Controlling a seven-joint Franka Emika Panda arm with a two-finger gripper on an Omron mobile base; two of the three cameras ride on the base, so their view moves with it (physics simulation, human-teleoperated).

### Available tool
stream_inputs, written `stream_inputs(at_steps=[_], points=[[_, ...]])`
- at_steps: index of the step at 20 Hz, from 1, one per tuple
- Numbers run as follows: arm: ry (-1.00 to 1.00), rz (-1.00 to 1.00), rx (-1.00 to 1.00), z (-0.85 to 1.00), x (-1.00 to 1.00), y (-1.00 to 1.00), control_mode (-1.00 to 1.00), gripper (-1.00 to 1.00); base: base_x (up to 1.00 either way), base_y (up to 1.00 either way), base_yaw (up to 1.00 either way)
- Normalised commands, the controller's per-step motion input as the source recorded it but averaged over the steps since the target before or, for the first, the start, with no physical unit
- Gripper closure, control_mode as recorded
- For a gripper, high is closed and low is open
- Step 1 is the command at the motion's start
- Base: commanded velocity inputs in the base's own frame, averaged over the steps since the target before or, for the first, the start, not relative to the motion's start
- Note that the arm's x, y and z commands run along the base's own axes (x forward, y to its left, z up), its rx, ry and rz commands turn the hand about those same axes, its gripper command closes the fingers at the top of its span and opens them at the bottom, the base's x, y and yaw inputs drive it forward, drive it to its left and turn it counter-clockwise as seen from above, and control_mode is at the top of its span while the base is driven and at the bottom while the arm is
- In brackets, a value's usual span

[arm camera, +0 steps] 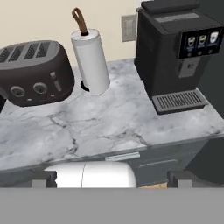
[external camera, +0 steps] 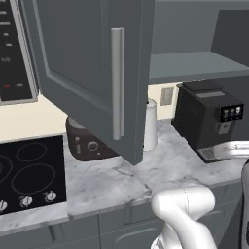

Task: Close all open cabinet doors.

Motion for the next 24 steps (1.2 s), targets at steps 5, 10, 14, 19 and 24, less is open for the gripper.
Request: stream_inputs(at_steps=[5,10,14,19,24], points=[[-0.29,-0.04,0.02,0.0,-0.47,-0.53,-1.0,-1.0,0.0,0.0,0.0],[-0.3,0.0,0.02,0.0,-0.17,-0.35,-1.0,-1.0,0.0,0.0,0.0],[-0.25,-0.01,0.04,0.0,0.0,-0.36,-1.0,-1.0,0.0,0.0,0.0],[-0.17,-0.02,0.02,0.04,0.12,-0.29,-1.0,-1.0,0.0,0.0,0.0],[-0.17,0.0,0.03,0.0,0.08,-0.36,-1.0,-1.0,0.0,0.0,0.0]])
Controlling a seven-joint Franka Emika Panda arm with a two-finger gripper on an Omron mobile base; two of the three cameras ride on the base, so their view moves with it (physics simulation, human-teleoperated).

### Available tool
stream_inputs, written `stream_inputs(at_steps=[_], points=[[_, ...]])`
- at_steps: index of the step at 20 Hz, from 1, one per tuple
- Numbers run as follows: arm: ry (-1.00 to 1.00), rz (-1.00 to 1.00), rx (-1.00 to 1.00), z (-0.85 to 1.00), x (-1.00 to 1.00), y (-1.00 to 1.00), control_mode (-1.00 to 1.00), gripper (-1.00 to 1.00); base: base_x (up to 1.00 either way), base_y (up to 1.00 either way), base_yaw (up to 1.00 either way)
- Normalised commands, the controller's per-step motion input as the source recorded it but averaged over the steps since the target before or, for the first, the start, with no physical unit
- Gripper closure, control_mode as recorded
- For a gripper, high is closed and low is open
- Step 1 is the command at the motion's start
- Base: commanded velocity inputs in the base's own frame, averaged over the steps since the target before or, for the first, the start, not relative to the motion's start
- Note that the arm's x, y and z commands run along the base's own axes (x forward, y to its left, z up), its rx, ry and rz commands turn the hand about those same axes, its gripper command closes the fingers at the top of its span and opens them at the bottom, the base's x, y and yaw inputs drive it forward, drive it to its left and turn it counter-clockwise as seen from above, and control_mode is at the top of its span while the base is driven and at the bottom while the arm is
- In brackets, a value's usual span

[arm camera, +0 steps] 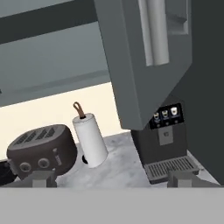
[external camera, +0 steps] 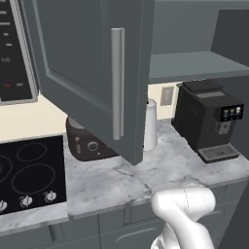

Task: Close all open cabinet doors.

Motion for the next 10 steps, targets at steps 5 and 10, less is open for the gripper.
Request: stream_inputs(at_steps=[5,10], points=[[-0.15,0.0,0.0,0.01,0.02,-0.32,-1.0,-1.0,0.0,0.0,0.0],[-0.09,0.0,0.0,0.03,0.16,-0.23,-1.0,-1.0,0.0,0.0,0.0]])
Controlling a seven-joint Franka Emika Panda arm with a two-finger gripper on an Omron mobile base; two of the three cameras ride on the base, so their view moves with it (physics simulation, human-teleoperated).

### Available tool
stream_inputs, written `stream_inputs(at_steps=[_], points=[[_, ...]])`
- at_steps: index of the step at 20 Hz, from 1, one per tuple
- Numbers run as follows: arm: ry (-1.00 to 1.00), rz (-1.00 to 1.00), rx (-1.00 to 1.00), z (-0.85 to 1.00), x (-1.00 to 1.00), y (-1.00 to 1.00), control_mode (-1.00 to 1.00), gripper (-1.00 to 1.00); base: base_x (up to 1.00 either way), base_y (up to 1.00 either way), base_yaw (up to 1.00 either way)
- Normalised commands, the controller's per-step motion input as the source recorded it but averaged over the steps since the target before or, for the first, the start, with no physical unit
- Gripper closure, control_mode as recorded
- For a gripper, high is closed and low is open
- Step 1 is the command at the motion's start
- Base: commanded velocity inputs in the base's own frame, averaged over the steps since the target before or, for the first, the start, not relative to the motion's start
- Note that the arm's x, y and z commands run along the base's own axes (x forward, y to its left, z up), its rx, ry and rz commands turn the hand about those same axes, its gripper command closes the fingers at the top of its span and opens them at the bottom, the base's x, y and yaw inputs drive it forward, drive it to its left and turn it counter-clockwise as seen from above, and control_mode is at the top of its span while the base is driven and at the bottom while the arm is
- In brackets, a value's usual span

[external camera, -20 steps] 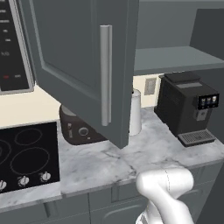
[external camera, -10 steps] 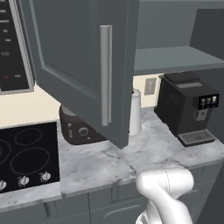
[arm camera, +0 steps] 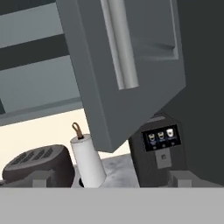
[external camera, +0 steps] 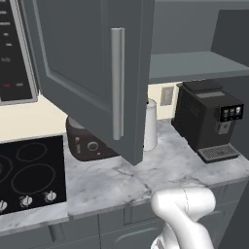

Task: Close all open cabinet doors.

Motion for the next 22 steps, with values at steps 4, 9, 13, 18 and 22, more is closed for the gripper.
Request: stream_inputs(at_steps=[4,9,13,18,22], points=[[-0.03,0.0,0.0,0.0,0.27,-0.16,-1.0,-1.0,0.0,0.0,0.0],[-0.02,0.0,0.0,0.02,0.19,-0.23,-1.0,-1.0,0.0,0.0,0.0],[-0.03,0.0,0.0,0.03,0.0,-0.36,-1.0,-1.0,0.0,0.0,0.0],[-0.09,0.0,0.0,0.01,-0.01,-0.38,-1.0,-1.0,0.0,0.0,0.0],[-0.04,0.0,0.0,0.03,0.0,-0.22,-1.0,-1.0,0.0,0.0,0.0]])
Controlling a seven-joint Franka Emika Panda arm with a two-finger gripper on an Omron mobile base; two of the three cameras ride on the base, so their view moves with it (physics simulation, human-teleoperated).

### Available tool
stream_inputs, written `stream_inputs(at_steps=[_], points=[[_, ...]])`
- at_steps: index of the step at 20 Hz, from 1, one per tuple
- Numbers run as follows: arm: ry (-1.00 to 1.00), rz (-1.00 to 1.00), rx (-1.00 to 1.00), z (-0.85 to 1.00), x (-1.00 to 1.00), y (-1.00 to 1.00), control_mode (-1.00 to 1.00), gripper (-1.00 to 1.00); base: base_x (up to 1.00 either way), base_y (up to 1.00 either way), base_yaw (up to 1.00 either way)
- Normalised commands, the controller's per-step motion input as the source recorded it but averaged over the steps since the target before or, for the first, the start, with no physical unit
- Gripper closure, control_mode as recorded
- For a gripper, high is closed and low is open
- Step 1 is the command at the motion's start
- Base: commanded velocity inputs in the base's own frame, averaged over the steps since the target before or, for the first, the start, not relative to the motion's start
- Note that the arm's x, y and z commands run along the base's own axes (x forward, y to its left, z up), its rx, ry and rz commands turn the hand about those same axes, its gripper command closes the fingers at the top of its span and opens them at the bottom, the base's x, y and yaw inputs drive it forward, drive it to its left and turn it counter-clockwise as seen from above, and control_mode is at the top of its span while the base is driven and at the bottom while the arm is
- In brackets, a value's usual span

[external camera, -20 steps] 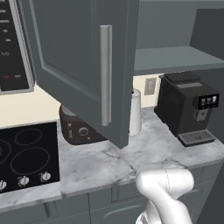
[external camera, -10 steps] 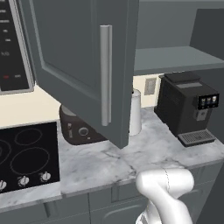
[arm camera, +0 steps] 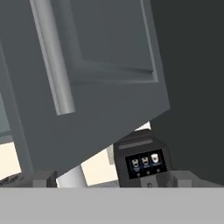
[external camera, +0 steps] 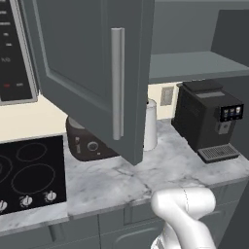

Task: Close all open cabinet doors.

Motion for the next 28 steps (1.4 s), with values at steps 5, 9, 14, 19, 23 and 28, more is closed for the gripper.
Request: stream_inputs(at_steps=[5,9,14,19,23,28], points=[[0.0,0.01,0.0,0.04,0.16,-0.14,-1.0,-1.0,0.0,0.0,0.0],[0.0,0.03,0.0,0.0,0.34,-0.03,-1.0,-1.0,0.0,0.0,0.0],[0.0,0.03,0.0,0.0,0.39,0.0,-1.0,-1.0,0.0,0.0,0.0],[-0.02,0.06,0.0,0.04,0.27,0.0,-1.0,-1.0,0.0,0.0,0.0],[-0.09,0.07,0.0,0.14,0.08,0.03,-1.0,-1.0,0.0,0.0,0.0],[-0.09,0.06,0.0,0.13,0.04,0.16,-1.0,-1.0,0.0,0.0,0.0]])
